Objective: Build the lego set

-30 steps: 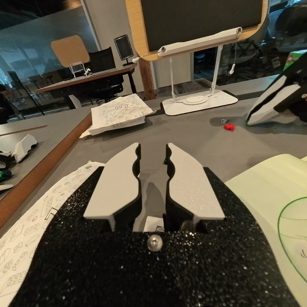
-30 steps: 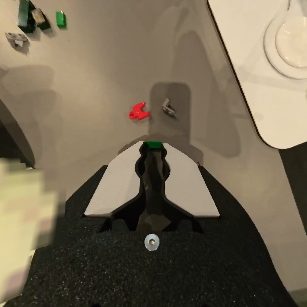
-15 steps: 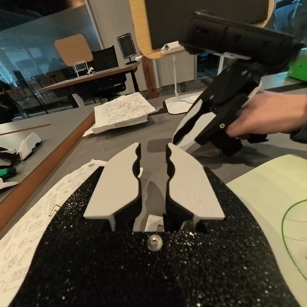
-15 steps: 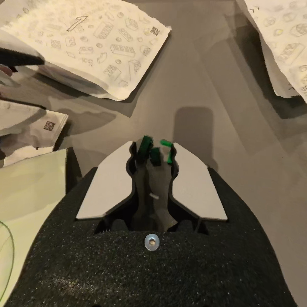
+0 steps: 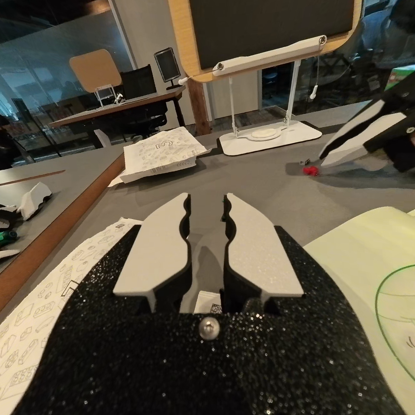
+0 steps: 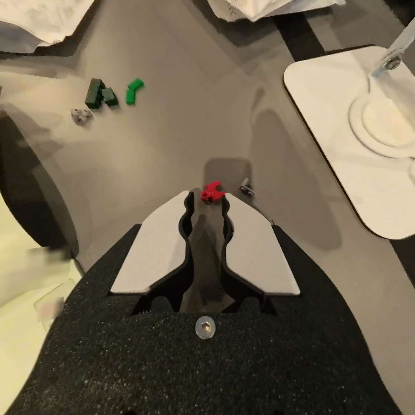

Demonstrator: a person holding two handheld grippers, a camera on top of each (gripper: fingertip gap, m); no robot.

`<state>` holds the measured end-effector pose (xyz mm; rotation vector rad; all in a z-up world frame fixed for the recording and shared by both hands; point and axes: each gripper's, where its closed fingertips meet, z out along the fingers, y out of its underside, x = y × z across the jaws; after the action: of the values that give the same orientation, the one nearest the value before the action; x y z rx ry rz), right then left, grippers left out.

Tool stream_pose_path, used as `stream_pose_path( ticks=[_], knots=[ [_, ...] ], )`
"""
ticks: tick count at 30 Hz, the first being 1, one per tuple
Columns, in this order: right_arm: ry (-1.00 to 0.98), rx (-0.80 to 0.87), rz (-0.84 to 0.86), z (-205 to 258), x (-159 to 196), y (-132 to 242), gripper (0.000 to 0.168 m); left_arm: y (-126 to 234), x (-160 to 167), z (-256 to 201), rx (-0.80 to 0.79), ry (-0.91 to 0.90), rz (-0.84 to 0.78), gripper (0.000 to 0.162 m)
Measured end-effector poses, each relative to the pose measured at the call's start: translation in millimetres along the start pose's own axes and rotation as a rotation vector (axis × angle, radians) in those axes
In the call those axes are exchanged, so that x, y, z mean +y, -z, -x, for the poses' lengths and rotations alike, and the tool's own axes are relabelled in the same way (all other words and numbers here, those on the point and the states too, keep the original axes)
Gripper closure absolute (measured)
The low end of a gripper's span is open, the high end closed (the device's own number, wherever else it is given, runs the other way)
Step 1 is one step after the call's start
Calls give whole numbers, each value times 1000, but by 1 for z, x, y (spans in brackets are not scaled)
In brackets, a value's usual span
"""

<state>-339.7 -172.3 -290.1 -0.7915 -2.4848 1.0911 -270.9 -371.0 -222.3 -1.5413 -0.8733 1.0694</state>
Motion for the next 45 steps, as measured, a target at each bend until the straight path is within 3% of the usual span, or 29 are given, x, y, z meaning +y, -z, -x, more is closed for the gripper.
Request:
stream_pose_path(
  ticks=[13,17,19,28,35,38,45],
  knots=[
    [-15,42,60,-6,8,-19,135,0,0,0,4,2,1,135],
    [-6,58,66,-5,5,-22,155,0,0,0,5,1,2,135],
    [2,57,68,-2,2,-24,156,0,0,0,5,2,3,135],
    [106,-121,-53,71,-80,-69,162,-1,2,0,0,0,10,135],
    [138,-185,8,96,-92,-105,160,-1,3,1,-2,-4,16,135],
    [130,-198,12,99,-90,-102,138,-1,3,1,-2,-3,18,135],
    [77,-82,-67,56,-76,-55,140,-1,3,1,-1,-1,18,135]
  ],
)
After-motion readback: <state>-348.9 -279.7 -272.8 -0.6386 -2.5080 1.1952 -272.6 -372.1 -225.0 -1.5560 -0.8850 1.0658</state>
